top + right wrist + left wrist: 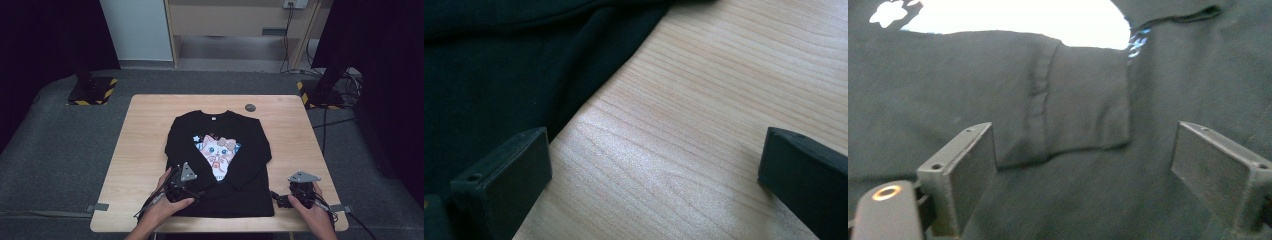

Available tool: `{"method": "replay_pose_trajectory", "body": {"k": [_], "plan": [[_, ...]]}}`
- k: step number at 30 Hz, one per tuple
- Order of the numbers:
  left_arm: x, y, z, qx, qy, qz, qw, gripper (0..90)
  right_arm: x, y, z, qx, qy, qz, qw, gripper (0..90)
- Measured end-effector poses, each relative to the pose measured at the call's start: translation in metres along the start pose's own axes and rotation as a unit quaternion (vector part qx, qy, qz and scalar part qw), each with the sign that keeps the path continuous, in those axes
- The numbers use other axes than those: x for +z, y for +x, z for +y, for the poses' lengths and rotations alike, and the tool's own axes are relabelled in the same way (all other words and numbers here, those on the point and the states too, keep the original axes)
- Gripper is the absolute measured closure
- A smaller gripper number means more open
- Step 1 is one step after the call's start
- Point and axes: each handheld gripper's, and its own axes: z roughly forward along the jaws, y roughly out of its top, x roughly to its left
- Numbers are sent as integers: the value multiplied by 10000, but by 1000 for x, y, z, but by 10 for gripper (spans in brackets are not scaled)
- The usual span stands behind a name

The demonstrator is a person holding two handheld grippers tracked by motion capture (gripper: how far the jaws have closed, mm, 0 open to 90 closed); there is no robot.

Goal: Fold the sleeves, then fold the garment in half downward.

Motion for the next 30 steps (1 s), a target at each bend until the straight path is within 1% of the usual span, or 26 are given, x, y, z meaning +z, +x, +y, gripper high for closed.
{"method": "replay_pose_trajectory", "body": {"k": [2,6,8,11,18,21,24,26,30], "plan": [[-1,3,-4,-115,-24,35,9999,81,0,0,0,10,4,23,10000,8],[-2,11,-9,-220,-31,100,9997,57,-1,-1,0,24,37,12,10000,22],[-4,14,-10,-237,-28,111,9997,50,-3,-2,1,78,48,25,10000,36],[-7,17,-12,-257,-48,118,9996,48,-7,-3,2,172,3,72,9998,30],[-9,25,-14,-432,-62,204,9988,42,-9,-3,6,127,61,109,9998,34],[-8,29,-11,-475,-67,228,9986,42,-8,0,14,39,53,104,9999,38],[-2,33,-4,-469,-55,272,9985,42,-5,6,27,-31,-10,143,9999,39],[2,36,0,-488,-57,306,9983,42,-1,10,36,-118,-56,175,9998,39],[12,41,8,-506,-26,341,9981,37,12,16,51,-174,-75,279,9994,38]]}}
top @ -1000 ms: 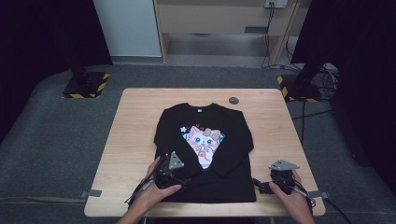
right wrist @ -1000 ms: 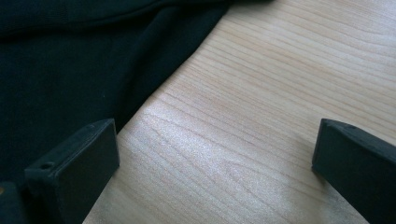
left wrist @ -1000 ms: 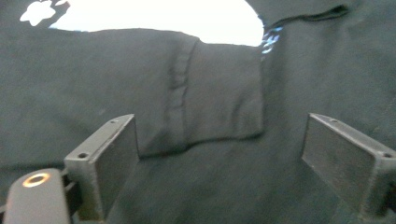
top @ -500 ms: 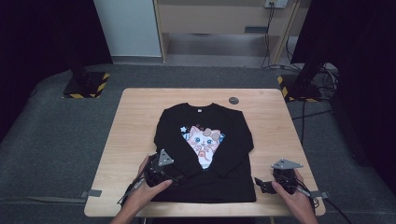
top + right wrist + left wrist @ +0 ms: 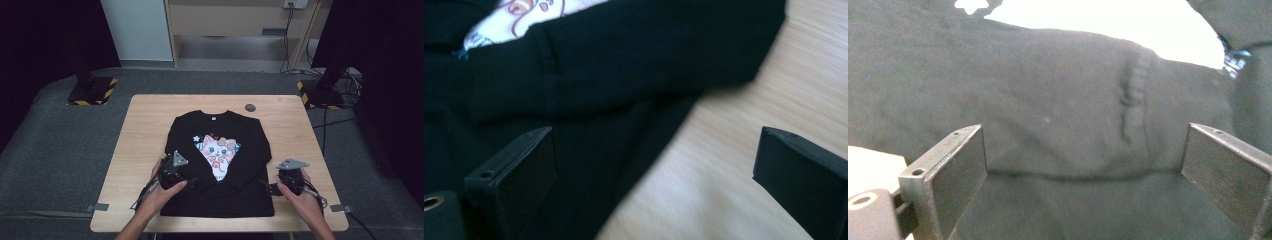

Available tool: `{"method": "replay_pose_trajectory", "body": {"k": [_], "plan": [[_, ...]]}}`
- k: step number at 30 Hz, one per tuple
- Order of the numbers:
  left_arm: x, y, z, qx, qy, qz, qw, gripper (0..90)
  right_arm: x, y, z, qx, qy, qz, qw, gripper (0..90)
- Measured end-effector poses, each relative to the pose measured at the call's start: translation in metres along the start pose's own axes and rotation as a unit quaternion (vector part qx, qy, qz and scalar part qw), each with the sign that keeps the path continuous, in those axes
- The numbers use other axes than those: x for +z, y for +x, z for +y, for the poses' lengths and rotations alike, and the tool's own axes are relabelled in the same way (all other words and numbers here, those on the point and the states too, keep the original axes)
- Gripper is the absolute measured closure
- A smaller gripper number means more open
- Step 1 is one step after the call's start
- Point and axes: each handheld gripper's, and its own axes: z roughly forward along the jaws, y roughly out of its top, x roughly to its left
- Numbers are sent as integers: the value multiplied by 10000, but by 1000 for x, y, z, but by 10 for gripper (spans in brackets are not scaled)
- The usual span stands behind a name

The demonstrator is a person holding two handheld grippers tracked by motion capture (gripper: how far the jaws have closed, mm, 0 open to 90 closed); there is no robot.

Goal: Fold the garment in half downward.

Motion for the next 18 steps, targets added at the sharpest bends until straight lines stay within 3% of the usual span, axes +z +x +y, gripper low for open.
{"method": "replay_pose_trajectory", "body": {"k": [9,12,18], "plan": [[27,12,13,-219,34,205,9995,37,41,12,29,-155,31,217,9996,37],[34,14,13,-353,26,182,9992,37,52,16,37,-173,31,257,9995,36],[41,16,10,-415,88,152,9990,23,67,23,38,-239,175,261,9992,32]]}}
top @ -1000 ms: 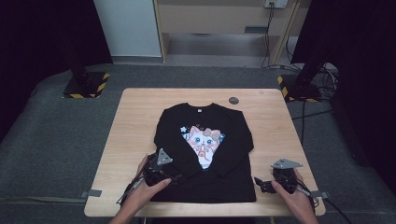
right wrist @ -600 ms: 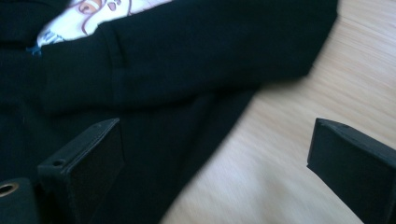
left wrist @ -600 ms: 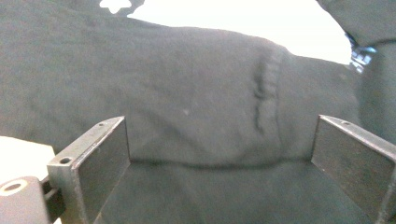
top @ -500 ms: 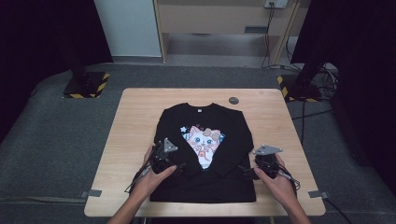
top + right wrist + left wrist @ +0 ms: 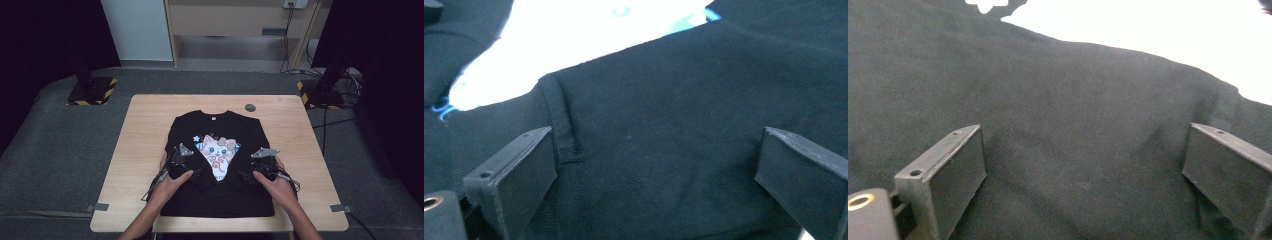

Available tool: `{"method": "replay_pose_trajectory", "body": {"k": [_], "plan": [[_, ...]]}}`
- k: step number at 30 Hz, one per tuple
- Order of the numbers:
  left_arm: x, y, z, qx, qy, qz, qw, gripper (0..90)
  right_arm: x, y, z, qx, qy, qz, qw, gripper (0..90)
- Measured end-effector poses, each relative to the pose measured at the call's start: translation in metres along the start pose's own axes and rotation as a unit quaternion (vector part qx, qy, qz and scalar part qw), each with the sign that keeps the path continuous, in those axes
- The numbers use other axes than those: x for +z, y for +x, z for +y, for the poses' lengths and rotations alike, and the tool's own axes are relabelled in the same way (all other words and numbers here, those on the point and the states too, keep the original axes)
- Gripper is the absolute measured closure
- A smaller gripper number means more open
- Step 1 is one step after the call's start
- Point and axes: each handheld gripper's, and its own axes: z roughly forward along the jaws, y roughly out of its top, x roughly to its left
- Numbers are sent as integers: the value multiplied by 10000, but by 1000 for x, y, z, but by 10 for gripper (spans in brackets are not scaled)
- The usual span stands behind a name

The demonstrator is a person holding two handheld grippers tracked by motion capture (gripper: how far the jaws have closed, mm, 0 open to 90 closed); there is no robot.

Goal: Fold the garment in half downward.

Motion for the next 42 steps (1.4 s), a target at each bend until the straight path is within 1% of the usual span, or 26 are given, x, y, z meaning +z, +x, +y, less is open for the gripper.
{"method": "replay_pose_trajectory", "body": {"k": [3,4,6,10,14,15,18,19,25,28,30,32,35,39,41,42], "plan": [[0,0,-1,1,-15,-6,10000,20,2,2,-2,-36,16,-4,10000,30],[0,0,-1,-10,-28,-5,10000,18,2,2,-4,-7,32,1,10000,26],[0,-1,-2,-35,-54,19,10000,17,3,2,-6,3,-37,-9,10000,25],[-1,-6,-5,-78,-116,83,9999,8,1,4,-9,-8,-61,-20,10000,25],[-4,-13,-9,-99,-144,97,9998,6,-6,7,-16,-5,-54,-21,10000,25],[-5,-18,-11,-97,-142,87,9998,5,-7,8,-17,-3,-47,-19,10000,25],[-6,-21,-12,-106,-145,92,9998,4,-11,9,-21,-6,-35,-13,10000,24],[-8,-25,-14,-115,-133,93,9998,4,-12,9,-22,2,-37,-25,10000,23],[-10,-30,-18,-124,-184,79,9997,2,-16,12,-28,51,-88,-63,9999,20],[-12,-32,-17,-102,-96,53,9999,1,-19,14,-31,57,-102,-66,9999,20],[-12,-34,-18,-109,-92,60,9999,0,-20,15,-32,53,-105,-72,9999,20],[-13,-36,-19,-91,-81,43,9999,0,-22,16,-34,71,-119,-85,9999,20],[-17,-40,-23,-44,-68,-8,10000,0,-26,20,-38,89,-68,-95,9999,20],[-23,-45,-26,-8,24,-93,10000,0,-33,26,-43,58,-5,-48,10000,19],[-24,-44,-23,-20,-27,-193,9998,9,-34,26,-42,8,13,12,10000,27],[-25,-43,-19,-18,-98,-207,9997,21,-36,25,-39,-46,-10,17,10000,49]]}}
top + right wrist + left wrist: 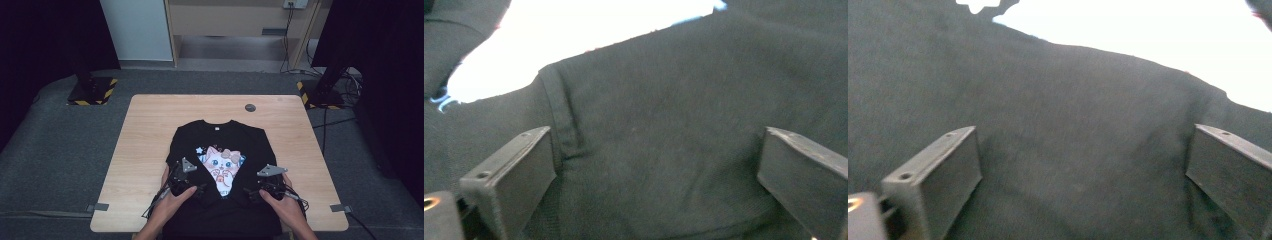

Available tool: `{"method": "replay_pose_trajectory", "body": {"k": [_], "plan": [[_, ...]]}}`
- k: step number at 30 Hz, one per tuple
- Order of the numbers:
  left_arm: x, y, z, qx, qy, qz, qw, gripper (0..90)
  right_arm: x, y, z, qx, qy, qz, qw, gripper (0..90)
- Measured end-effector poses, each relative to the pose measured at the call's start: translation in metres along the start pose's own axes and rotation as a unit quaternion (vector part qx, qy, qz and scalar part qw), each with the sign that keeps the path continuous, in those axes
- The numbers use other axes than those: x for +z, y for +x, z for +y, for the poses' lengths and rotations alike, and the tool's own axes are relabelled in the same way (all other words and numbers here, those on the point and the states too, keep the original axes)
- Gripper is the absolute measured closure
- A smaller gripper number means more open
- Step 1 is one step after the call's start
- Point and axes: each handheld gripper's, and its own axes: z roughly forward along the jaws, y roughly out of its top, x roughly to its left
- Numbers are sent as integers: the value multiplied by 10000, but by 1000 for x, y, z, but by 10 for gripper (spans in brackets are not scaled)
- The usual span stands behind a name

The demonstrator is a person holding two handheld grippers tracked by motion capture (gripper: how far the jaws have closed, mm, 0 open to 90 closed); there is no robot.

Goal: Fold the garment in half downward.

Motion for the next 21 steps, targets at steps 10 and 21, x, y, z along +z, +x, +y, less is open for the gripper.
{"method": "replay_pose_trajectory", "body": {"k": [10,21], "plan": [[35,21,30,-158,-17,208,9997,25,28,-19,40,98,-149,-25,9998,50],[32,14,20,-85,-130,261,9995,0,36,-13,27,27,-126,-84,9999,46]]}}
